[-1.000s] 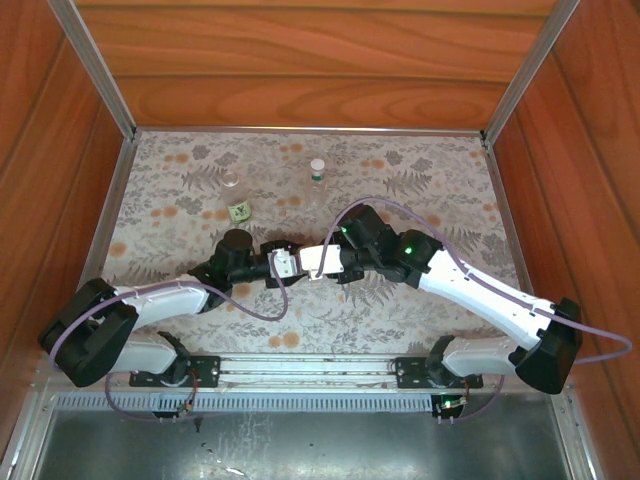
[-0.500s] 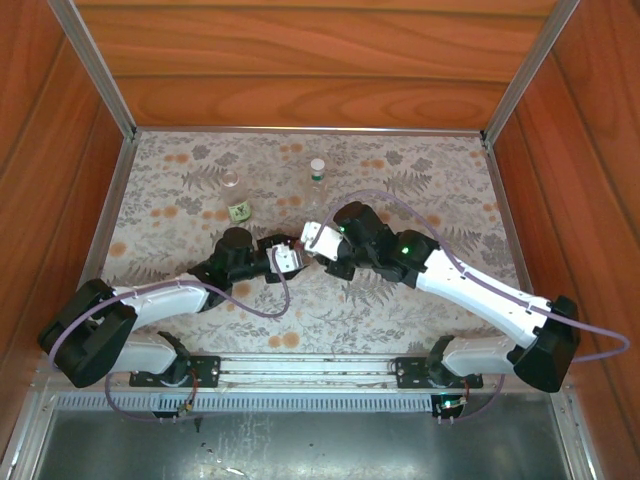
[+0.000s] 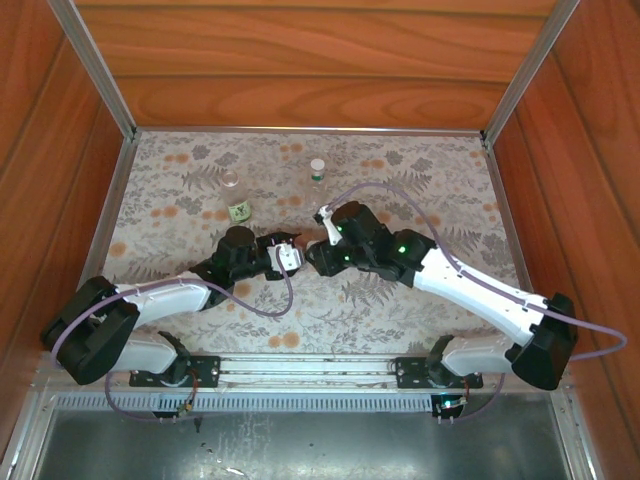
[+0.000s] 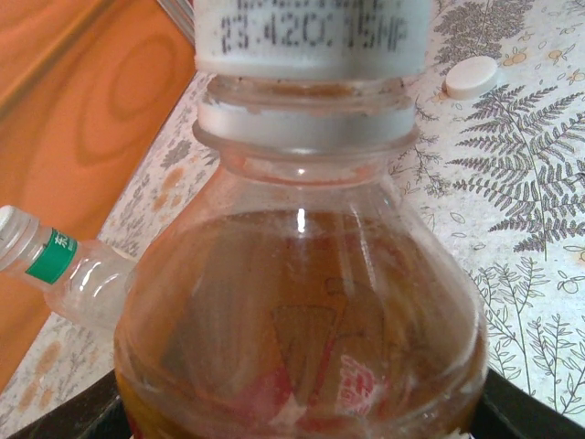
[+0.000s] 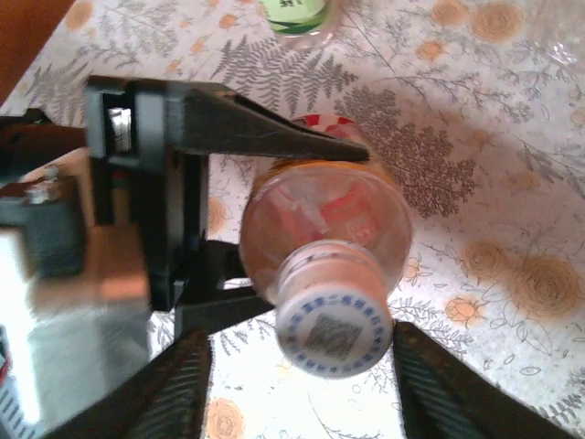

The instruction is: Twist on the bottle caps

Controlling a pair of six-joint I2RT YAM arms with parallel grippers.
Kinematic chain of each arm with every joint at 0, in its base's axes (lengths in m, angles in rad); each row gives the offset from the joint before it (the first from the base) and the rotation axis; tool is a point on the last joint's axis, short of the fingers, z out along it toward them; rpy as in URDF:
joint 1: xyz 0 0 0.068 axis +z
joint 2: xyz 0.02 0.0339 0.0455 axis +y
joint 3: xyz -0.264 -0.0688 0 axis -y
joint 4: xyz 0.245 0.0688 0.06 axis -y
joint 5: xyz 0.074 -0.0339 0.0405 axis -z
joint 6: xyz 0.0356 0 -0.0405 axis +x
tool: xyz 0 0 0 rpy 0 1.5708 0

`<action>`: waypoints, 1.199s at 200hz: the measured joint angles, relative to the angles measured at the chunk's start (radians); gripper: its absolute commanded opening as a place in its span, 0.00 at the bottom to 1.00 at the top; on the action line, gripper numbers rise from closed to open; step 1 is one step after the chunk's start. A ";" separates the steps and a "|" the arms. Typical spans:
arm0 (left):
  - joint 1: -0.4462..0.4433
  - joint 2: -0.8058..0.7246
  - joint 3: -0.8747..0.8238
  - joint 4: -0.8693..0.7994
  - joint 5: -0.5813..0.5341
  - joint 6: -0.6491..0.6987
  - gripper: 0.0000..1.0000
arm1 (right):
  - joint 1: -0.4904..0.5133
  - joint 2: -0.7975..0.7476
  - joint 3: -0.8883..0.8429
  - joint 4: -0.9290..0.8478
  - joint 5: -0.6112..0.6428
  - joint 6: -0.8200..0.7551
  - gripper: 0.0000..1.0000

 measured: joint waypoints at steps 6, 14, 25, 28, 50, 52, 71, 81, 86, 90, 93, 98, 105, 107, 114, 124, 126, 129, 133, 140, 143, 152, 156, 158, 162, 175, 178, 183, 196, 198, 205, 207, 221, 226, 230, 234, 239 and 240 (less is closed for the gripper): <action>0.000 0.000 0.000 0.000 0.001 0.000 0.61 | 0.000 -0.013 0.000 -0.002 0.002 -0.046 0.65; 0.000 0.000 0.000 0.000 0.002 0.000 0.61 | 0.000 -0.037 -0.001 -0.004 0.003 -0.132 0.66; 0.000 -0.002 0.000 0.000 0.004 0.000 0.61 | 0.000 -0.069 -0.003 -0.006 0.000 -0.269 0.66; 0.000 -0.003 0.000 0.000 0.005 0.000 0.61 | 0.000 -0.077 -0.005 -0.005 0.000 -0.310 0.66; 0.000 -0.021 -0.005 0.000 0.018 -0.001 0.61 | 0.000 -0.119 -0.013 -0.018 -0.014 -0.594 0.64; 0.000 -0.024 -0.006 0.000 0.020 -0.001 0.61 | 0.000 -0.119 -0.013 -0.021 -0.016 -0.618 0.64; 0.000 -0.041 -0.016 0.000 0.038 -0.001 0.61 | 0.000 -0.110 -0.013 -0.044 -0.036 -0.852 0.62; 0.000 -0.047 -0.020 0.000 0.048 -0.001 0.61 | 0.000 -0.099 -0.013 -0.050 -0.039 -0.957 0.58; 0.000 -0.050 -0.022 0.000 0.053 -0.001 0.61 | 0.000 -0.093 -0.013 -0.050 -0.040 -1.000 0.57; 0.000 -0.051 -0.024 0.000 0.057 -0.001 0.61 | 0.000 -0.089 -0.013 -0.050 -0.040 -1.026 0.55; 0.000 -0.051 -0.025 0.000 0.060 0.000 0.61 | 0.000 -0.085 -0.013 -0.049 -0.041 -1.052 0.54; 0.000 -0.052 -0.027 0.000 0.065 0.000 0.61 | 0.000 -0.078 -0.013 -0.048 -0.042 -1.083 0.53; 0.000 -0.053 -0.030 0.000 0.069 0.000 0.61 | 0.000 -0.068 -0.012 -0.047 -0.043 -1.117 0.51; 0.000 -0.053 -0.030 0.000 0.069 0.000 0.61 | 0.001 -0.066 -0.012 -0.047 -0.043 -1.123 0.50; 0.000 -0.053 -0.031 -0.002 0.072 0.000 0.61 | 0.001 -0.053 -0.010 -0.045 -0.048 -1.147 0.47; 0.000 -0.053 -0.031 -0.001 0.074 0.000 0.61 | 0.001 -0.036 -0.006 -0.042 -0.057 -1.172 0.45; 0.000 -0.053 -0.031 -0.001 0.074 0.000 0.61 | 0.001 -0.034 -0.006 -0.041 -0.058 -1.176 0.44; 0.000 -0.053 -0.031 -0.001 0.074 0.000 0.61 | 0.001 -0.030 -0.006 -0.040 -0.061 -1.178 0.43; 0.000 -0.053 -0.031 -0.001 0.075 0.000 0.61 | 0.001 -0.024 -0.006 -0.037 -0.063 -1.185 0.43; 0.000 -0.053 -0.031 -0.004 0.077 0.000 0.61 | 0.001 -0.017 -0.006 -0.032 -0.064 -1.192 0.42; 0.000 -0.053 -0.031 -0.005 0.077 0.000 0.61 | 0.001 -0.015 -0.006 -0.030 -0.065 -1.194 0.41; 0.000 -0.053 -0.031 -0.006 0.081 0.000 0.61 | 0.001 -0.009 -0.006 -0.024 -0.066 -1.201 0.38; 0.000 -0.053 -0.031 -0.007 0.083 0.001 0.61 | 0.001 -0.006 -0.006 -0.023 -0.066 -1.202 0.36; 0.000 -0.053 -0.031 -0.007 0.083 0.000 0.61 | 0.001 -0.005 -0.006 -0.021 -0.067 -1.204 0.36; 0.000 -0.053 -0.031 -0.008 0.085 0.001 0.61 | 0.001 -0.003 -0.006 -0.020 -0.067 -1.204 0.34; 0.000 -0.053 -0.031 -0.012 0.086 0.001 0.61 | 0.001 0.001 -0.005 -0.016 -0.067 -1.204 0.26; 0.000 -0.053 -0.031 -0.013 0.086 0.001 0.61 | 0.001 0.002 -0.005 -0.016 -0.067 -1.207 0.24; 0.000 -0.053 -0.031 -0.015 0.085 0.001 0.61 | 0.001 0.002 -0.005 -0.016 -0.067 -1.205 0.20; 0.000 -0.053 -0.031 -0.016 0.085 0.001 0.61 | 0.001 0.002 -0.005 -0.015 -0.066 -1.198 0.12; 0.000 -0.053 -0.031 -0.015 0.084 0.001 0.61 | 0.001 0.002 -0.005 -0.014 -0.065 -1.195 0.11; 0.000 -0.053 -0.031 -0.015 0.083 0.000 0.61 | 0.001 0.002 -0.005 -0.013 -0.063 -1.184 0.09; 0.000 -0.053 -0.031 -0.015 0.082 0.000 0.61 | 0.001 0.002 -0.005 -0.012 -0.062 -1.170 0.08; 0.000 -0.053 -0.031 -0.013 0.072 0.000 0.61 | 0.001 0.002 -0.006 -0.002 -0.050 -1.086 0.06; 0.000 -0.053 -0.030 -0.010 0.068 0.000 0.61 | 0.002 0.002 -0.008 0.004 -0.039 -1.033 0.06; 0.000 -0.053 -0.030 -0.007 0.062 0.000 0.61 | 0.002 0.002 -0.008 0.008 -0.035 -0.995 0.06; 0.000 -0.053 -0.030 -0.006 0.058 0.000 0.61 | 0.002 0.002 -0.010 0.012 -0.023 -0.939 0.06; 0.000 -0.053 -0.030 -0.004 0.051 0.000 0.61 | 0.003 0.002 -0.011 0.018 -0.015 -0.883 0.06; 0.000 -0.053 -0.030 -0.003 0.050 0.000 0.61 | 0.004 0.002 -0.012 0.019 -0.010 -0.850 0.06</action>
